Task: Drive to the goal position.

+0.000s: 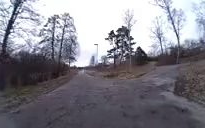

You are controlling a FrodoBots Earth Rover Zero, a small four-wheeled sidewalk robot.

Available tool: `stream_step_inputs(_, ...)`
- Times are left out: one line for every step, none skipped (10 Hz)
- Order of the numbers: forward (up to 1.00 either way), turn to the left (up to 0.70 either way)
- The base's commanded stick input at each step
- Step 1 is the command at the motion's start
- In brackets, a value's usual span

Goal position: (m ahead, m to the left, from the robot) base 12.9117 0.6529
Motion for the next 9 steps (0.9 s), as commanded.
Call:
stream_step_inputs(0.50,0.00)
stream_step_inputs(0.50,0.00)
stream_step_inputs(0.50,0.00)
stream_step_inputs(0.50,0.00)
stream_step_inputs(0.50,0.00)
stream_step_inputs(0.50,0.00)
stream_step_inputs(0.50,0.00)
stream_step_inputs(0.50,0.00)
stream_step_inputs(0.50,0.00)
